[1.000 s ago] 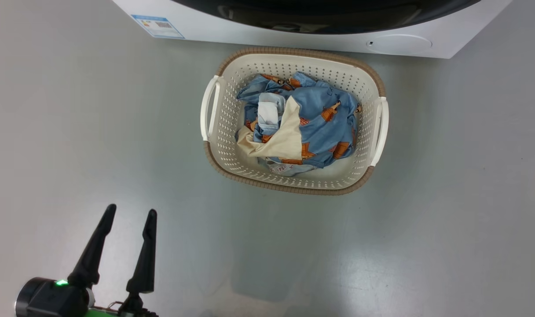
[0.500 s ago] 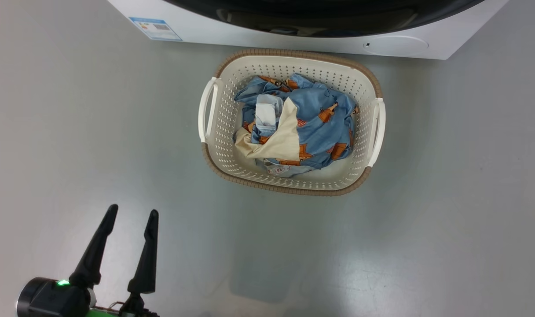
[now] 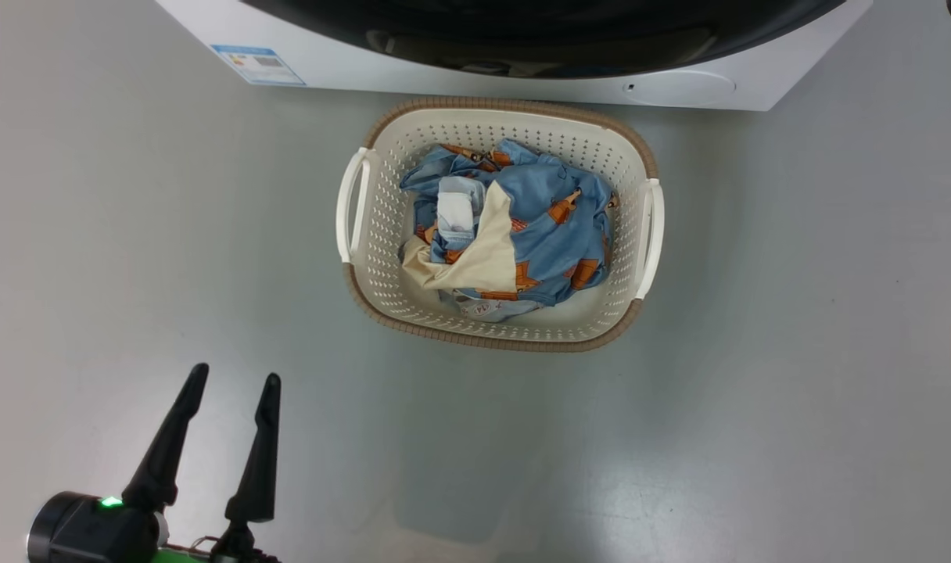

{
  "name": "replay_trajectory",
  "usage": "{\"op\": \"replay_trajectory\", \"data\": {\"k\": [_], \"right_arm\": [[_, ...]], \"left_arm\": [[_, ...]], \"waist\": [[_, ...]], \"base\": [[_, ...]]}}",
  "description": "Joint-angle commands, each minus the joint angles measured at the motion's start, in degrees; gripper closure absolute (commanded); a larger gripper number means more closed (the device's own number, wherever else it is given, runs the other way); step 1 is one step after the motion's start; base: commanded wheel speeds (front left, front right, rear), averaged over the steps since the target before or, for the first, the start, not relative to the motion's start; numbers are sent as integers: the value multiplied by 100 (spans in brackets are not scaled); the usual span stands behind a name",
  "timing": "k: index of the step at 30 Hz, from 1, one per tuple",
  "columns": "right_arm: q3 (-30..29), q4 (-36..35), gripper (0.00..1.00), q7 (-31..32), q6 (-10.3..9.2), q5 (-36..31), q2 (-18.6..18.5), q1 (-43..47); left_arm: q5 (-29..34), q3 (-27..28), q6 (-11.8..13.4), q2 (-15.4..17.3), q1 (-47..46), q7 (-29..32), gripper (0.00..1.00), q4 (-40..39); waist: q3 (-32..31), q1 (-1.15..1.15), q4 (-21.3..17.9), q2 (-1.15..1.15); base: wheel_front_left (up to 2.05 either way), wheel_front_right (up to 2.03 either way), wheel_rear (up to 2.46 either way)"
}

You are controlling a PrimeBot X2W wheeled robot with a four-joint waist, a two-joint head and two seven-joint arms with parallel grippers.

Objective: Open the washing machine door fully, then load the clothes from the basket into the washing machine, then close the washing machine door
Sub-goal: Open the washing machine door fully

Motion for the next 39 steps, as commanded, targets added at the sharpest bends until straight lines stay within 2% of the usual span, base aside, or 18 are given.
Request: {"op": "replay_trajectory", "data": {"k": [1,27,39], "right_arm": [[131,-146,100,95,54,-38,136,59],[510,-201,100,365,54,-7,198,219],[671,-288,100,454,54,42,316,412]], "left_arm": [[-40,184,-9,111,-9,-36,0,-109],[-56,235,-9,130,-65,-36,0,-134],[-75,191,-9,57,-254,-36,0,-41]], "waist": [[-15,0,-14,0],[-3,0,-110,0],[-242,0,-243,0]], "base": [[0,0,0],[0,0,0],[0,0,0]]}}
